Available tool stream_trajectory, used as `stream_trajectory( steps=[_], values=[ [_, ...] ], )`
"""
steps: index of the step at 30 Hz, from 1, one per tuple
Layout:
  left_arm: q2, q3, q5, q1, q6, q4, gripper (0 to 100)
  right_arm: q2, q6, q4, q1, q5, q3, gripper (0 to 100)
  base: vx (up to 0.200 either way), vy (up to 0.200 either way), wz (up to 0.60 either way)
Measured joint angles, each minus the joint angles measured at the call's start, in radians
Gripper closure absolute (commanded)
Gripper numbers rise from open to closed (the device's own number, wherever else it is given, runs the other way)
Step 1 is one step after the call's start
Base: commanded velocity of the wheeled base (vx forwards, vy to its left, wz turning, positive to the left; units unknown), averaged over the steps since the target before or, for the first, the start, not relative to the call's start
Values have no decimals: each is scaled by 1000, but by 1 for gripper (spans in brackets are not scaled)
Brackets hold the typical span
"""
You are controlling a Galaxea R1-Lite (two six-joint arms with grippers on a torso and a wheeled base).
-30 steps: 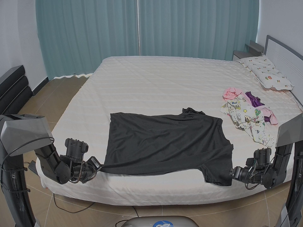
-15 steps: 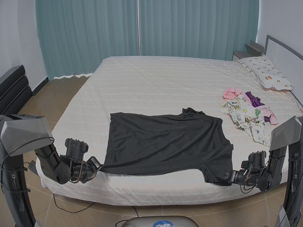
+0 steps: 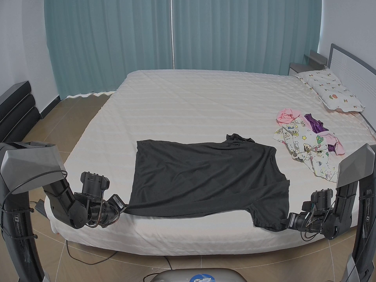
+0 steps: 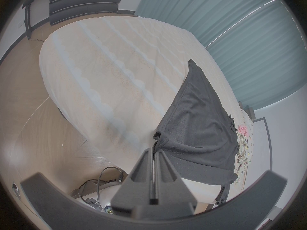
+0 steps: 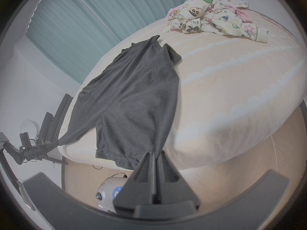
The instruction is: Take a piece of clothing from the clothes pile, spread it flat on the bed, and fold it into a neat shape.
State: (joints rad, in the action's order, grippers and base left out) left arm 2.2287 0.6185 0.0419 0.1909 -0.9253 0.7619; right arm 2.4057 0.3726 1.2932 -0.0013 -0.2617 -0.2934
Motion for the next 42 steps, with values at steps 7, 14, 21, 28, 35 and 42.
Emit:
stream_trajectory(
  steps=[7,14,21,28,35,42],
  values=[
    [-1,-3,0,1,3,1,100,-61,0,-1,-65,-83,73,100,0,0,0],
    [-19,-10,-8,1,20,0,100,-131,-5,2,-114,-127,167,100,0,0,0],
    [-47,-28,-35,0,82,-6,100,-167,-13,73,-115,-129,261,100,0,0,0],
    [-57,-58,-67,0,162,-10,100,-200,-17,-15,-116,-125,275,100,0,0,0],
    [-60,-85,-73,6,200,-9,100,-278,-72,-193,-117,-121,276,100,0,0,0],
    [-60,-130,-73,27,254,-9,100,-341,-113,-258,-124,-108,276,100,0,0,0]
  ],
)
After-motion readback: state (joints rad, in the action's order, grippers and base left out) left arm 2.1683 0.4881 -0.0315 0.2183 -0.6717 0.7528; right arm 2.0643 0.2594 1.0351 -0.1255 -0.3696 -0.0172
